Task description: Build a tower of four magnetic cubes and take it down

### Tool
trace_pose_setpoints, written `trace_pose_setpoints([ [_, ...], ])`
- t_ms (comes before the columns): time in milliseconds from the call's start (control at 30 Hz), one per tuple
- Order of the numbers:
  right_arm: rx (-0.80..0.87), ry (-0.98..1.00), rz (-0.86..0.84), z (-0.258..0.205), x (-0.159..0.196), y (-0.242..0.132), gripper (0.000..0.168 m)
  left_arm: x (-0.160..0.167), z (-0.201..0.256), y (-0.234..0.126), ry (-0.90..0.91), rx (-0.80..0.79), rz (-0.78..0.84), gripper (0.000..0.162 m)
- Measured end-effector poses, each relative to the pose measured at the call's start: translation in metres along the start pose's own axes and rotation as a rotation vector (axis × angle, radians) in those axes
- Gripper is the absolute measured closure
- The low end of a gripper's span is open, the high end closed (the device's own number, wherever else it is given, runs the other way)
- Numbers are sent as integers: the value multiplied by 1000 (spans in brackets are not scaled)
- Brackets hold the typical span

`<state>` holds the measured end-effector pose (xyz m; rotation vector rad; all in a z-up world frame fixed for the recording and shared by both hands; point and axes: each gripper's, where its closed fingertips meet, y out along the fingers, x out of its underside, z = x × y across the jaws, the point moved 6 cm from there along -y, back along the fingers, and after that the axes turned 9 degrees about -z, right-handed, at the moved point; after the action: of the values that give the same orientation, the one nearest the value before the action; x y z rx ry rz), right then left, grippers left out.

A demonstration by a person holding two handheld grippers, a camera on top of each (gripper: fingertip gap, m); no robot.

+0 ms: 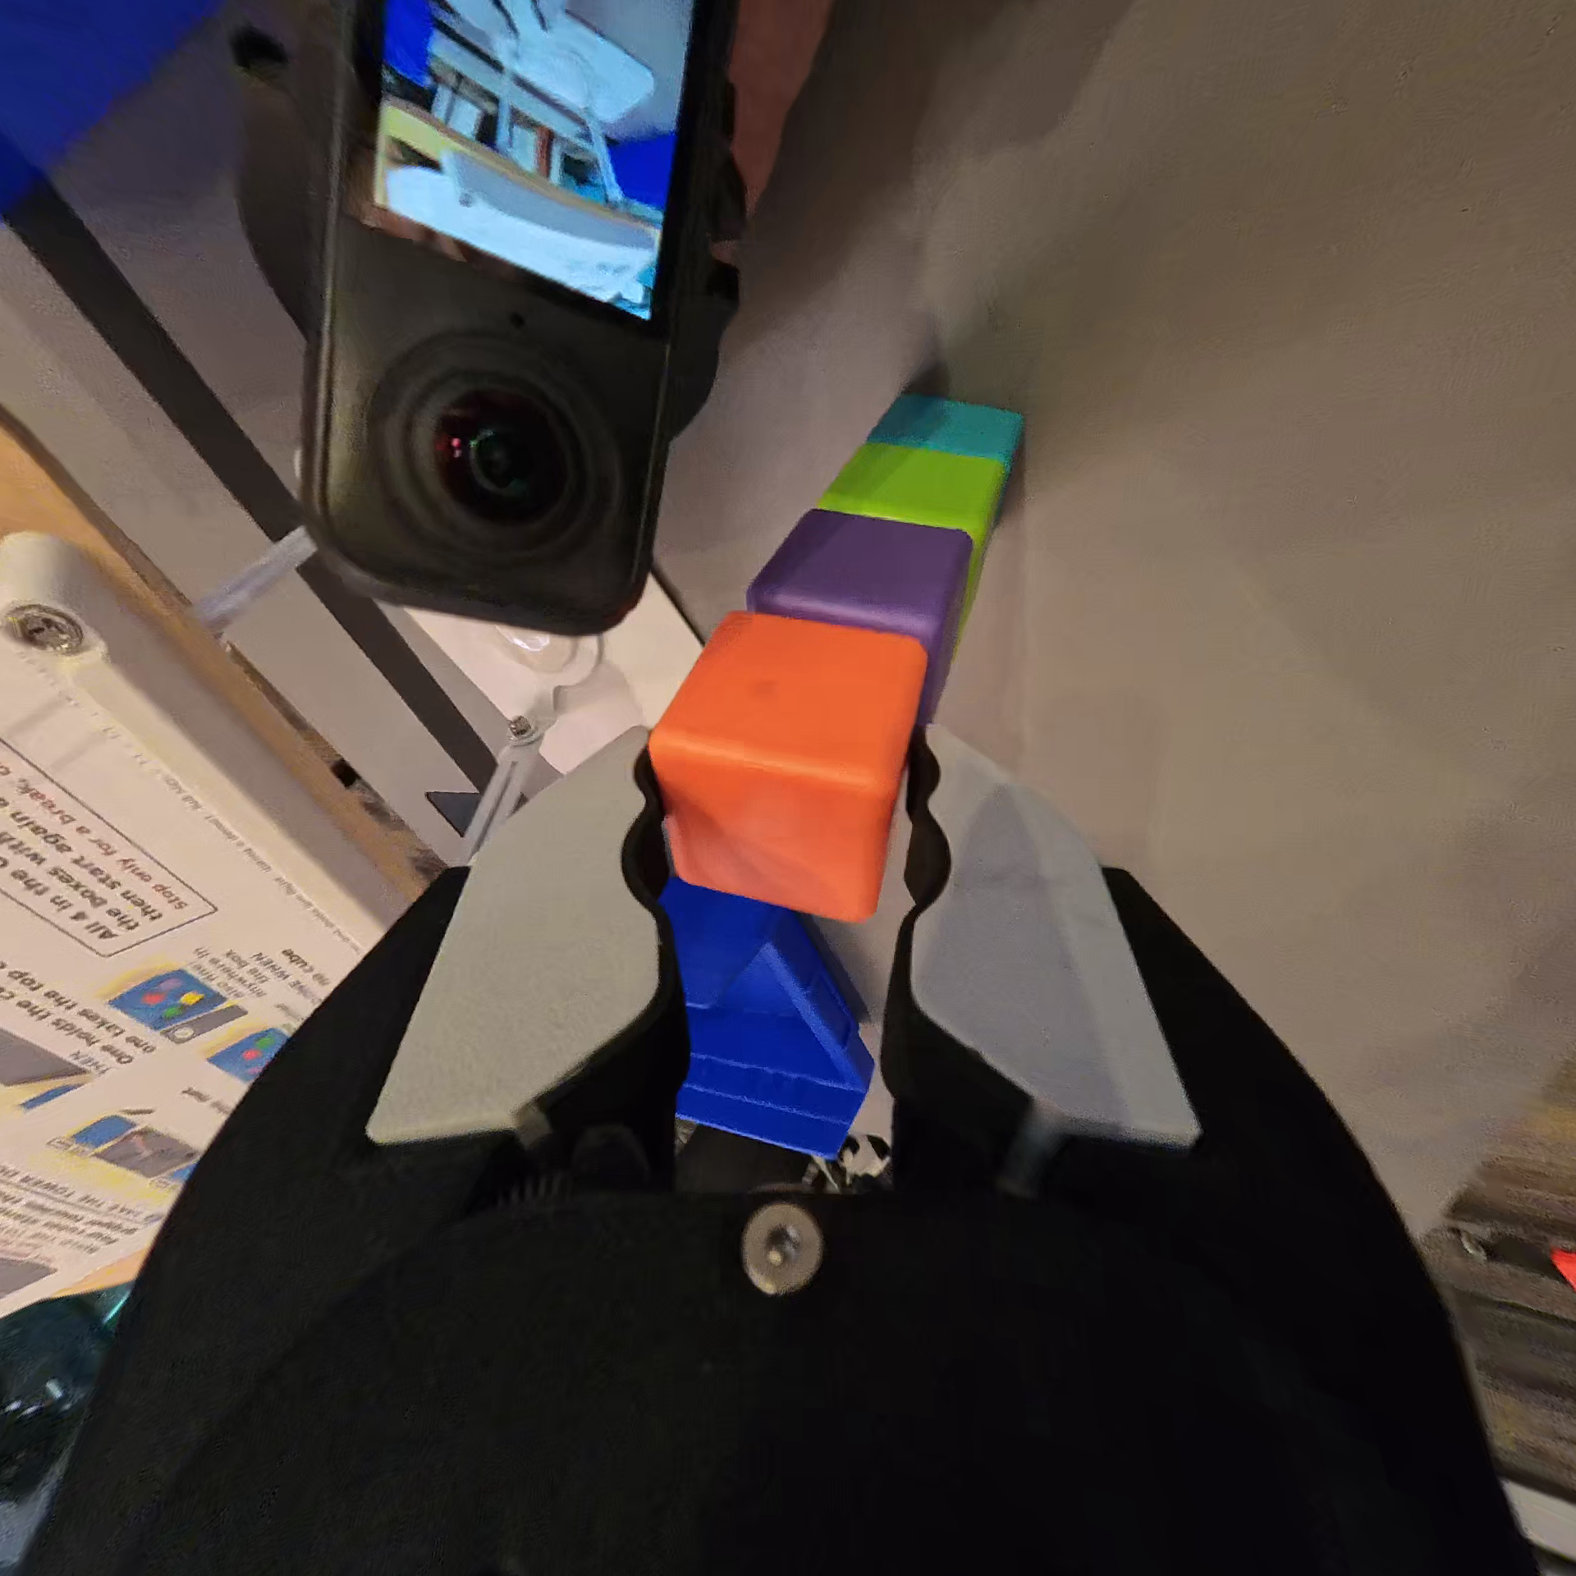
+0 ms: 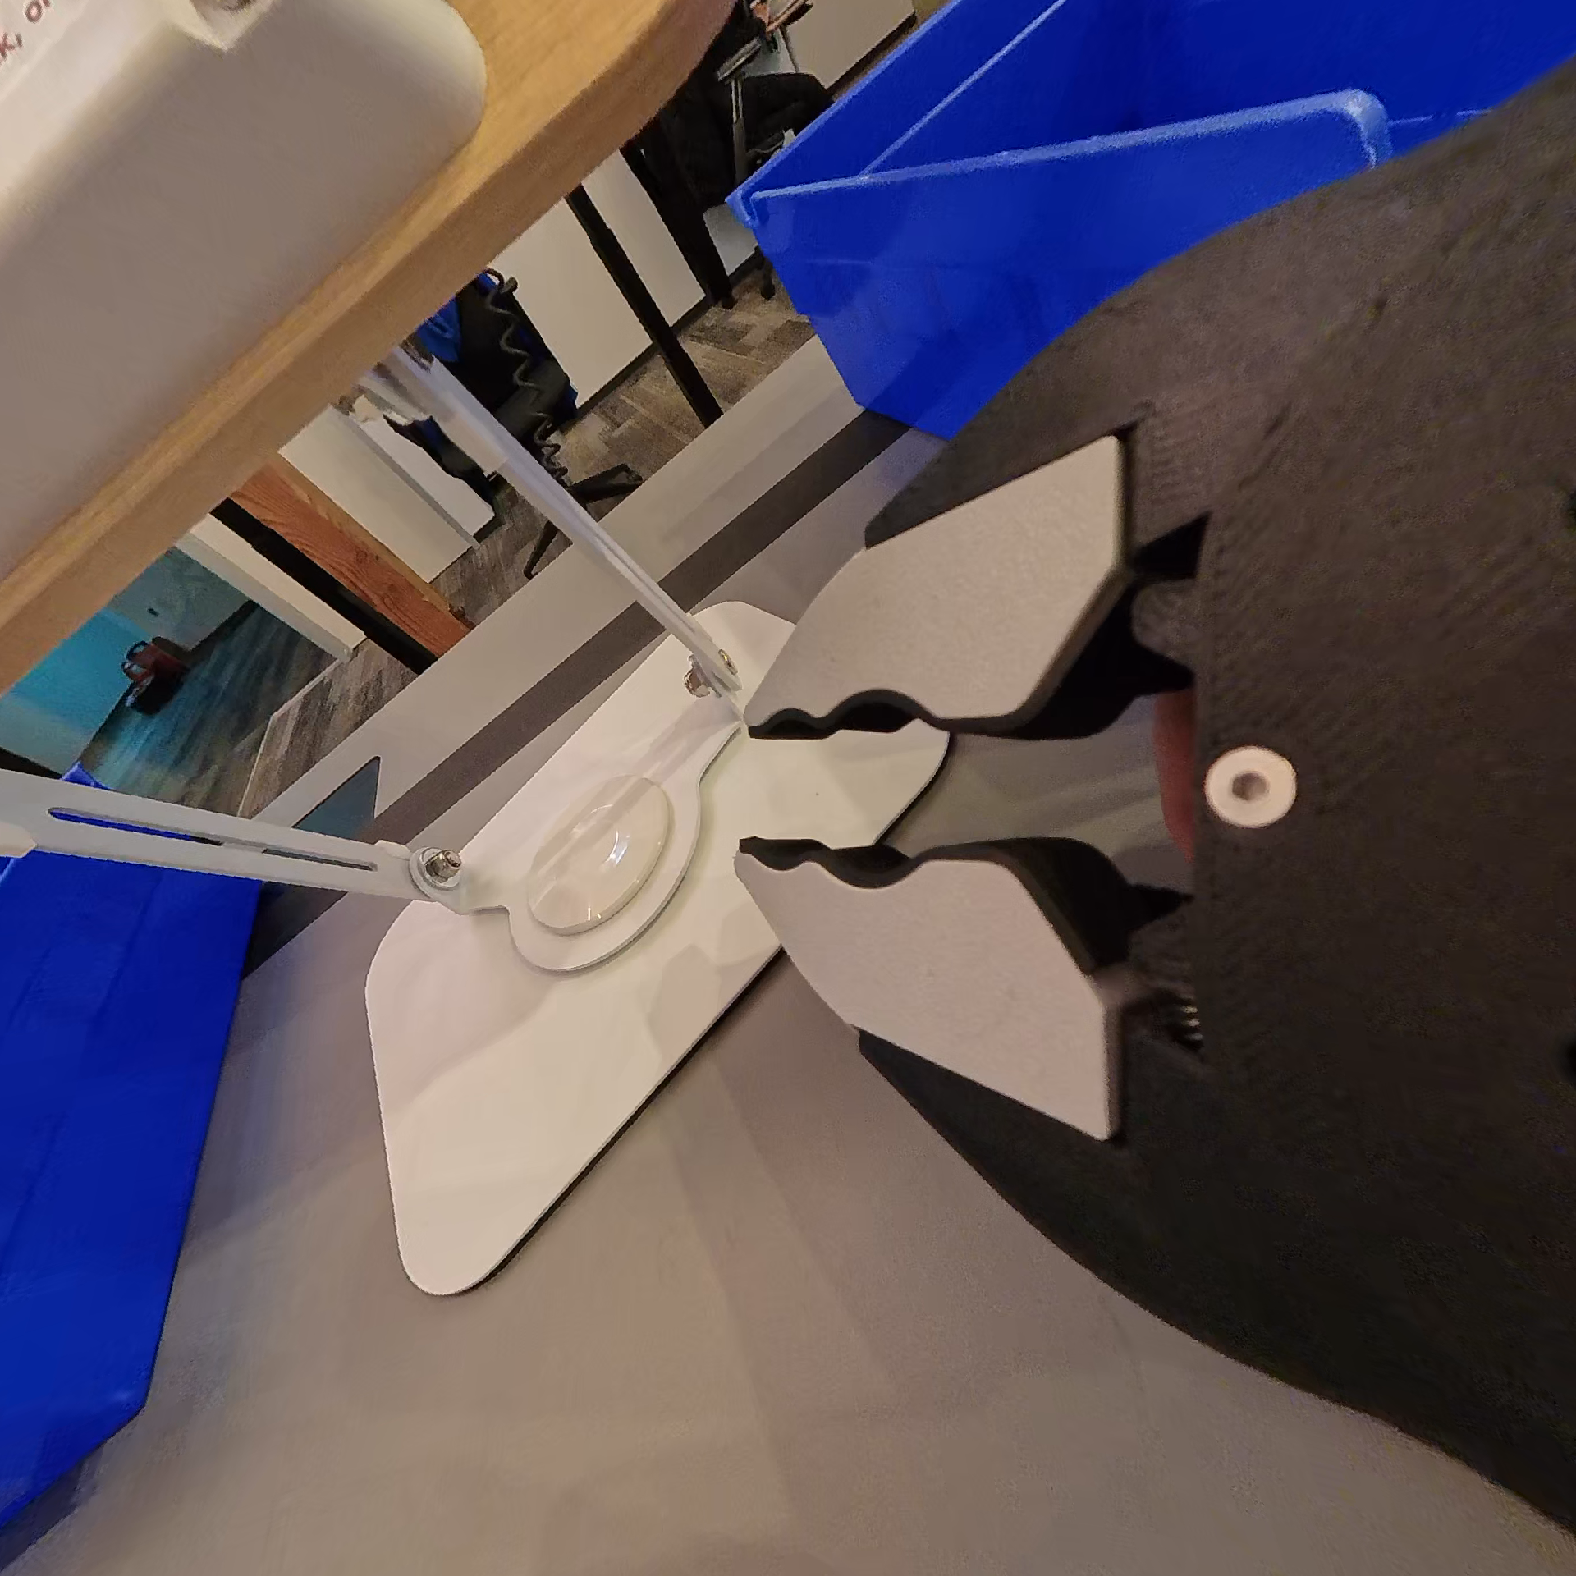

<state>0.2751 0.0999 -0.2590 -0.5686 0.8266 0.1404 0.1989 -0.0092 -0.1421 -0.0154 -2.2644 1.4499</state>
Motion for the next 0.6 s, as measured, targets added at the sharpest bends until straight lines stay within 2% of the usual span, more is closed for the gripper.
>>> trace_pose_setpoints([
  [400,-4,-17,-7,-2,0,1,146,-1,3,2,56,65,42,109],
  [600,-7,-16,-9,-2,0,1,146,0,-7,2,45,38,63,105],
])
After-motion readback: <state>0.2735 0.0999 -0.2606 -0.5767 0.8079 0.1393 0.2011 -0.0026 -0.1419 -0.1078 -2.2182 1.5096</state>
